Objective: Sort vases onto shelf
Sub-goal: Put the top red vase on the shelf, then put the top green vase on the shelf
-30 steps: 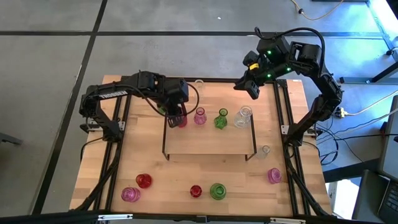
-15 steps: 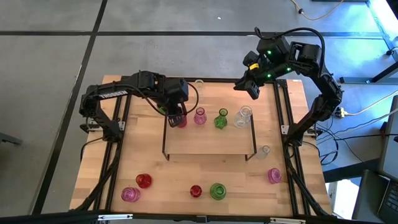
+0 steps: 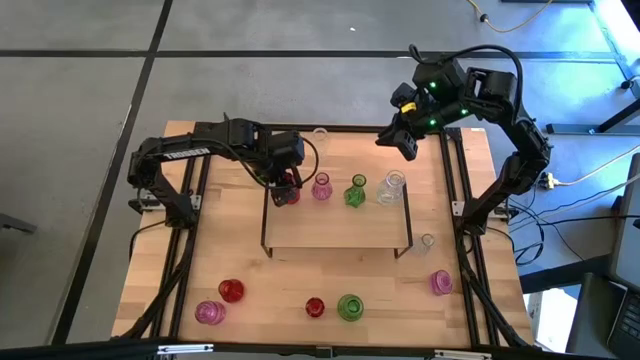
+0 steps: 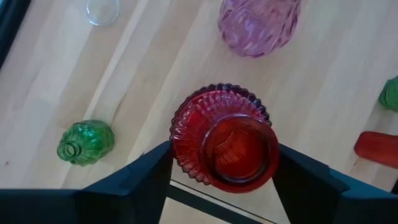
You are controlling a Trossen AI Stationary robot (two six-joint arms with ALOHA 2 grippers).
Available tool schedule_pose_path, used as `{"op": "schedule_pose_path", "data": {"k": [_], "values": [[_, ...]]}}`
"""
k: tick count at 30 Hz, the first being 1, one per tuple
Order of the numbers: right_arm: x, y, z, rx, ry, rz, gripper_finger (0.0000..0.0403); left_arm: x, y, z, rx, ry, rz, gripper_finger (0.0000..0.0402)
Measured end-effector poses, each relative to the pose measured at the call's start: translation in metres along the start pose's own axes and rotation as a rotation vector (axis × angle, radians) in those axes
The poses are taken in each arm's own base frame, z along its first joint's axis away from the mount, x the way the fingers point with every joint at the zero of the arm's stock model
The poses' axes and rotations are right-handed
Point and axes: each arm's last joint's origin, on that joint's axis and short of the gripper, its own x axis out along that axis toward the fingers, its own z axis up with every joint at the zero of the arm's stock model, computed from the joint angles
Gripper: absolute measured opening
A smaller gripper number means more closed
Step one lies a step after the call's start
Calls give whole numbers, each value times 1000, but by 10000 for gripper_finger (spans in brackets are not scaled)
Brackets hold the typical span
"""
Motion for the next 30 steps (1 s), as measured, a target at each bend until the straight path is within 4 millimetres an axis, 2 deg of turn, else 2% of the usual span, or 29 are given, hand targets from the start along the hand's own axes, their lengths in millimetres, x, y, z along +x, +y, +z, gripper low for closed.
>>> {"op": "schedule_pose_path", "data": {"k": [4,8,18,24,27,30], "values": [[2,8,-2,-24,13,21,111,-3,-1,0,-11,-26,-9,269],[4,13,-4,-47,19,25,111,-17,1,0,-18,-73,-10,270],[4,14,-5,-44,22,15,111,-35,9,-8,-49,-123,40,269],[4,14,-5,-43,21,10,111,-68,27,-34,-138,-198,188,269],[5,15,-5,-56,22,9,111,-93,34,-47,-195,-320,153,269],[4,15,-5,-72,20,7,111,-108,39,-57,-241,-392,113,269]]}}
